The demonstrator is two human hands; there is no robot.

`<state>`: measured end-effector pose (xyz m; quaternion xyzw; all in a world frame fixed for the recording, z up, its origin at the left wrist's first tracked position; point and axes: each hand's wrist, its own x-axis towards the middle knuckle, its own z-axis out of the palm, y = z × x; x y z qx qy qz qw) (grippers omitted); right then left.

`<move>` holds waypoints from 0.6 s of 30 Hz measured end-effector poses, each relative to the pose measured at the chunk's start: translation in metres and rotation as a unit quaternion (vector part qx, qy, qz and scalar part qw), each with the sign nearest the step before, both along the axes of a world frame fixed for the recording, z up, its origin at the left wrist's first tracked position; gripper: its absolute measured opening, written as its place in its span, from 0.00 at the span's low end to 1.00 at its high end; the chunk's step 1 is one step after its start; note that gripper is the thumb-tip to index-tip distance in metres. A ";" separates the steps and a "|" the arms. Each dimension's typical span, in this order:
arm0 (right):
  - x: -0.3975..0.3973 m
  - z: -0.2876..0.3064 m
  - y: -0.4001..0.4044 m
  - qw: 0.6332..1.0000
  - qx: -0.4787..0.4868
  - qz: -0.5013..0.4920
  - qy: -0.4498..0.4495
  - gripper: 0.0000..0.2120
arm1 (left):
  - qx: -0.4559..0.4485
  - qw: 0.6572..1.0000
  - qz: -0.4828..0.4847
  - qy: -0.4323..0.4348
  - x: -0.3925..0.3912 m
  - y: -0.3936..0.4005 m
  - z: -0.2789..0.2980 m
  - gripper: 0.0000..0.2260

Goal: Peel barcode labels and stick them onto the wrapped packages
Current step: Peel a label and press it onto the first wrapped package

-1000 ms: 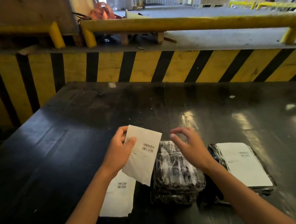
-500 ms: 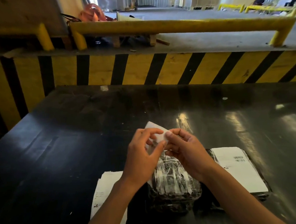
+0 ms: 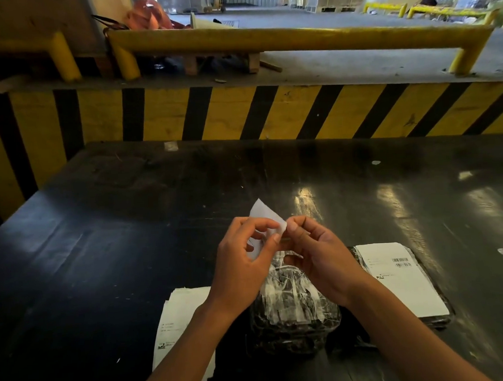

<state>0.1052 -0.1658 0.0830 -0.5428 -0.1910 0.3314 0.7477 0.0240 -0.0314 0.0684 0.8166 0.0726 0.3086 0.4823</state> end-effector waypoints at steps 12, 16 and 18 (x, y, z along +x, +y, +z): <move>-0.005 -0.003 0.005 0.996 -0.023 -0.056 -0.064 0.06 | -0.074 0.997 -0.032 0.016 -0.003 -0.006 0.008 0.05; -0.006 -0.003 0.005 0.985 -0.050 -0.078 -0.148 0.06 | -0.120 0.992 -0.032 0.024 -0.003 -0.008 0.010 0.04; -0.006 -0.002 0.006 0.976 -0.061 -0.081 -0.193 0.06 | -0.132 0.990 -0.029 0.029 -0.002 -0.007 0.009 0.03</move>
